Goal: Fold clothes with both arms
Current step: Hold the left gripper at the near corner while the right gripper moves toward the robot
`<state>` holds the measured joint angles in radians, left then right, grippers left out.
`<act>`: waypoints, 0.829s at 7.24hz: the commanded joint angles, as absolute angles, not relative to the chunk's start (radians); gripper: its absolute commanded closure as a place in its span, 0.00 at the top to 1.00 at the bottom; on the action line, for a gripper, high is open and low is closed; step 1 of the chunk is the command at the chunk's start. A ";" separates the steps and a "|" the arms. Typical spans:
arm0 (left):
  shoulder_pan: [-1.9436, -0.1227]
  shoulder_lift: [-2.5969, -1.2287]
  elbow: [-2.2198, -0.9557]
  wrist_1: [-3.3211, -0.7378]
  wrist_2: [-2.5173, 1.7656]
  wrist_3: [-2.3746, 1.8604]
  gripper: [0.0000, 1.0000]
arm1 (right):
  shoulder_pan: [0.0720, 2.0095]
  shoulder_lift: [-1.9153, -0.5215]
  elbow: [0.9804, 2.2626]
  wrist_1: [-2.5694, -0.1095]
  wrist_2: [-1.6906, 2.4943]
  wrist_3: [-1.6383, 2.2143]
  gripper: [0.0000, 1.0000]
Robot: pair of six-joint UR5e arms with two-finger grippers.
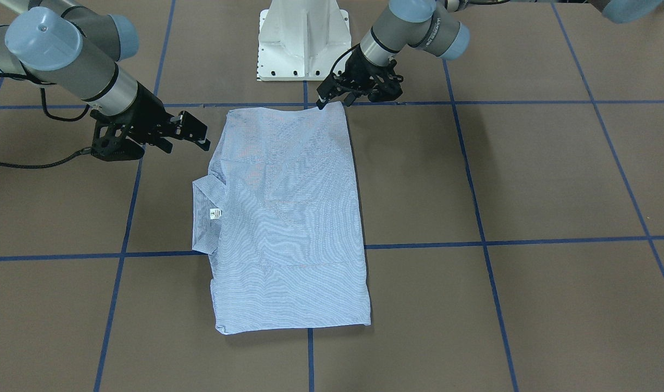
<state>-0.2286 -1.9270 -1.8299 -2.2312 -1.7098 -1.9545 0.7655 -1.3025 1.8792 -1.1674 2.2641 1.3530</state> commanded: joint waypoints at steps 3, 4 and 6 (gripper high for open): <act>-0.198 -1.931 -1.822 -2.178 -1.690 -1.959 0.98 | 0.767 -1.302 1.891 -1.167 2.267 1.353 1.00; -0.204 -1.931 -1.822 -2.177 -1.689 -1.959 0.98 | 0.765 -1.302 1.891 -1.169 2.267 1.353 1.00; -0.206 -1.936 -1.818 -2.160 -1.668 -1.959 0.94 | 0.765 -1.301 1.890 -1.169 2.267 1.353 1.00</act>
